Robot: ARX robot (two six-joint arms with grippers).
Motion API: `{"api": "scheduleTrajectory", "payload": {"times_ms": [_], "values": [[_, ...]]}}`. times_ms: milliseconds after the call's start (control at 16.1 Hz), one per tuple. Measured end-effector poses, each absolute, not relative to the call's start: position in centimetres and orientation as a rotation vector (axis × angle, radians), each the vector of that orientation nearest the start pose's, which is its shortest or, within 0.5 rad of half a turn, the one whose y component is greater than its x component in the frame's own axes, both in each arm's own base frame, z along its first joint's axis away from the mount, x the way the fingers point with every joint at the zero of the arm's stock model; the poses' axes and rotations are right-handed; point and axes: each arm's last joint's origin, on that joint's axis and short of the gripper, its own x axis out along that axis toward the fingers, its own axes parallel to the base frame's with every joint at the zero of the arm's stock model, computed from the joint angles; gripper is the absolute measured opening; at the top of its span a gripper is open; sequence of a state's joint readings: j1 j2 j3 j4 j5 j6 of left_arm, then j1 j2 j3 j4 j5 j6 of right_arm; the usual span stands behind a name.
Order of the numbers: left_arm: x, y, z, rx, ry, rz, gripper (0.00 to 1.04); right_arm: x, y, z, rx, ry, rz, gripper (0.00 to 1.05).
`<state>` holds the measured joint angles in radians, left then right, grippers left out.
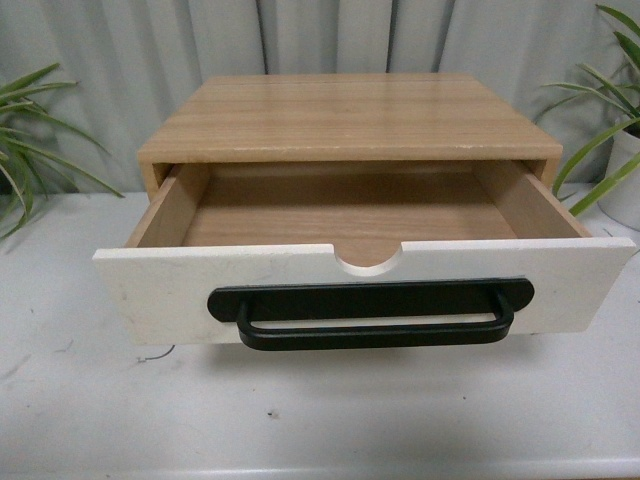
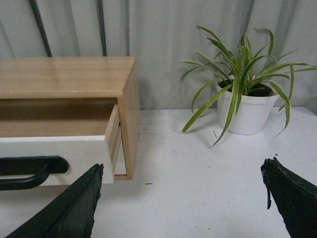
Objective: Close drawer sideways
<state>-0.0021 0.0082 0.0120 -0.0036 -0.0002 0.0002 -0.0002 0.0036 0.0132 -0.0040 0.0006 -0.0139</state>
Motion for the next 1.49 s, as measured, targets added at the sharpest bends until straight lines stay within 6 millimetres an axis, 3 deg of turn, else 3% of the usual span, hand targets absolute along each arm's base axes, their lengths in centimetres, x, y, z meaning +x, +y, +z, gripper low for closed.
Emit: {"api": "scheduleTrajectory", "payload": {"times_ms": [805, 867, 929, 991, 1115, 1239, 1487], "values": [[9.7, 0.0, 16.7, 0.0, 0.0, -0.002, 0.98, 9.7, 0.0, 16.6, 0.011, 0.025, -0.016, 0.98], [9.7, -0.1, 16.5, -0.054, 0.145, 0.059, 0.98, 10.0, 0.0, 16.4, 0.105, 0.145, -0.103, 0.98], [9.9, -0.4, 17.0, -0.126, 0.364, 0.174, 0.98, 10.5, -0.1, 16.7, 0.184, 0.151, -0.141, 0.98], [10.1, -0.4, 17.6, -0.187, 0.4, 0.261, 0.98, 10.8, -0.3, 17.6, 0.242, 0.114, -0.153, 0.98], [11.3, -0.4, 20.2, -0.266, 0.272, 0.269, 0.98, 12.3, -0.4, 20.2, 0.256, 0.024, -0.148, 0.98], [14.2, -0.8, 22.7, -0.183, 0.222, 0.154, 0.98, 14.8, 0.0, 22.5, 0.141, -0.019, -0.088, 0.98], [16.5, -1.3, 23.4, -0.054, 0.248, 0.058, 0.98, 17.0, 0.5, 24.1, 0.023, -0.038, -0.033, 0.98]]}}
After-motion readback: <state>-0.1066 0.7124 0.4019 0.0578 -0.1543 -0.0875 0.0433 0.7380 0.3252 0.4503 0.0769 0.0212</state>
